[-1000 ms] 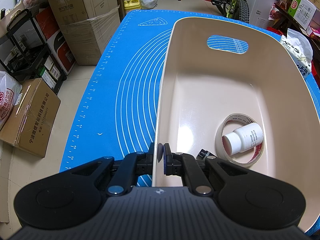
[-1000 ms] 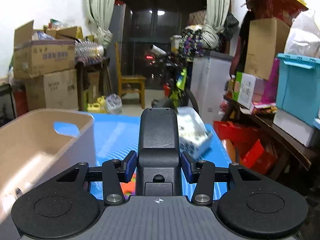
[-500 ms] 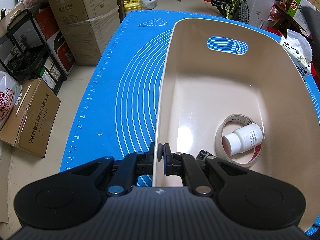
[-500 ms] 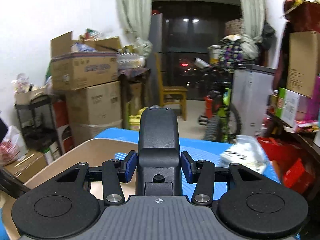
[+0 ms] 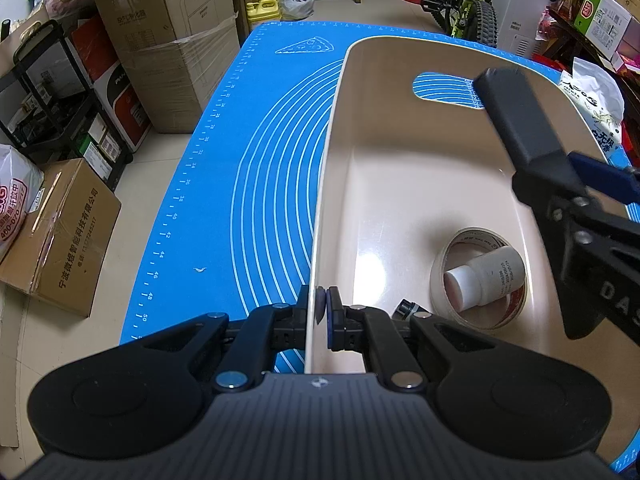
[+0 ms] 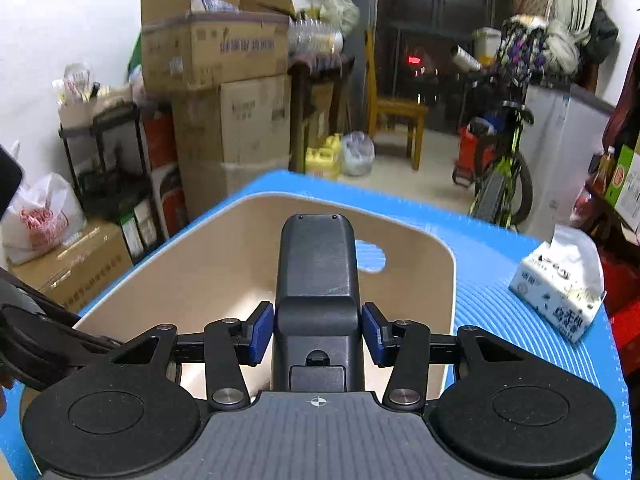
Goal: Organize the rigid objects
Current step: 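Lift the black remote into the basket and release it with the right gripper, then move the right gripper to the orange-purple toy and grasp it, then carry the orange-purple toy into the basket and release it with the right gripper, then move the right gripper to the metal keyring and grasp it, then carry the keyring into the basket and release it with the right gripper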
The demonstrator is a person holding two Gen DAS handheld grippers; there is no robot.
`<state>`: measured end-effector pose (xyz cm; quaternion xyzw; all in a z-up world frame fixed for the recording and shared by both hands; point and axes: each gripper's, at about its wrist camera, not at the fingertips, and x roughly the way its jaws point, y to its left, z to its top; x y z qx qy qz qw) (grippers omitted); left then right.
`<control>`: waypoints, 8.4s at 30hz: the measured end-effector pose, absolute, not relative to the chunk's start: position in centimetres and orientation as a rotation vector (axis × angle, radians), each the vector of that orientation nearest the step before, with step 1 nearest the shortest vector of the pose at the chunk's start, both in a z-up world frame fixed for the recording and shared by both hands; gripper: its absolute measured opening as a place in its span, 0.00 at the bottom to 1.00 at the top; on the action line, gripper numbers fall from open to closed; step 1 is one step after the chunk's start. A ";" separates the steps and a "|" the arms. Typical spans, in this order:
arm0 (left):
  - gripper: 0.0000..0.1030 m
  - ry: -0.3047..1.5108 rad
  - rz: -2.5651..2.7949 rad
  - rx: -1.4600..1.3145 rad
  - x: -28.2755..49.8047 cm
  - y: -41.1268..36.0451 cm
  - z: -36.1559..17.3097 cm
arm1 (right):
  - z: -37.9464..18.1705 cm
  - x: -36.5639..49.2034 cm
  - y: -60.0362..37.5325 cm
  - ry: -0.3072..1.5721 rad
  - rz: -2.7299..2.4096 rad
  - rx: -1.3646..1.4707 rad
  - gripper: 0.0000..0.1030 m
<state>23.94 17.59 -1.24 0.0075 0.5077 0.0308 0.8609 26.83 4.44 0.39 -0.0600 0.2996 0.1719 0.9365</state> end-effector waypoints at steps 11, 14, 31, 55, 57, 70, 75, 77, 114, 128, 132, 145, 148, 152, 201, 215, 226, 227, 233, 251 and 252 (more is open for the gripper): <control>0.08 1.065 0.065 0.017 24.0 17.6 -1.3 | -1.1 28.3 5.2 0.806 0.370 -0.143 0.53; 0.08 1.065 0.064 0.016 23.9 17.6 -1.3 | -1.0 28.2 5.0 0.798 0.373 -0.128 0.55; 0.08 1.064 0.064 0.015 24.1 17.6 -1.1 | 4.2 27.0 -3.7 0.544 0.229 -0.039 0.62; 0.08 1.063 0.064 0.020 24.0 17.8 -1.2 | -6.3 30.4 -8.9 0.707 0.114 -0.092 0.62; 0.08 1.063 0.064 0.019 24.0 17.8 -1.2 | -6.7 30.7 -8.4 0.714 0.106 -0.090 0.62; 0.08 1.062 0.062 0.017 24.1 17.9 -1.2 | -8.2 31.8 -7.2 0.749 0.129 -0.088 0.59; 0.08 1.061 0.061 0.017 24.0 17.8 -1.2 | -8.7 32.2 -7.8 0.773 0.109 -0.070 0.59; 0.08 1.061 0.061 0.016 24.0 17.8 -1.2 | -9.1 32.4 -8.0 0.788 0.097 -0.055 0.59; 0.08 1.059 0.061 0.014 23.8 17.5 -1.3 | 0.6 25.9 -7.9 0.496 0.121 0.057 0.47; 0.08 1.058 0.062 0.018 23.8 17.5 -1.3 | 1.0 26.6 -0.6 0.559 0.321 -0.002 0.47; 0.08 1.058 0.061 0.017 23.8 17.5 -1.3 | 0.2 26.7 2.0 0.610 0.365 -0.063 0.47; 0.08 1.058 0.062 0.019 23.8 17.6 -1.3 | -1.1 27.6 5.1 0.814 0.412 -0.158 0.47; 0.08 1.058 0.062 0.018 23.8 17.6 -1.3 | -1.5 28.0 5.4 0.853 0.409 -0.167 0.47; 0.08 1.058 0.062 0.018 23.8 17.6 -1.3 | -1.7 28.1 5.5 0.869 0.403 -0.179 0.48; 0.08 1.055 0.059 0.012 23.7 17.9 -1.2 | -7.5 31.3 -11.1 0.666 0.082 -0.115 0.65; 0.08 1.055 0.060 0.016 23.8 18.0 -1.3 | -10.0 32.7 -11.9 0.750 0.098 -0.114 0.61; 0.08 1.055 0.060 0.015 23.8 18.0 -1.3 | -9.5 32.1 -12.5 0.720 0.111 -0.053 0.15; 0.08 1.055 0.060 0.015 23.8 18.0 -1.3 | -9.5 32.0 -12.6 0.713 0.102 -0.055 0.15; 0.08 1.054 0.062 0.015 23.8 17.9 -1.3 | -9.2 32.0 -13.1 0.703 0.077 -0.029 0.14; 0.08 1.054 0.062 0.016 23.8 17.8 -1.3 | -5.3 29.9 -13.8 0.582 0.090 0.051 0.12; 0.08 1.054 0.062 0.016 23.8 17.9 -1.3 | -4.8 29.7 -13.6 0.569 0.094 0.047 0.12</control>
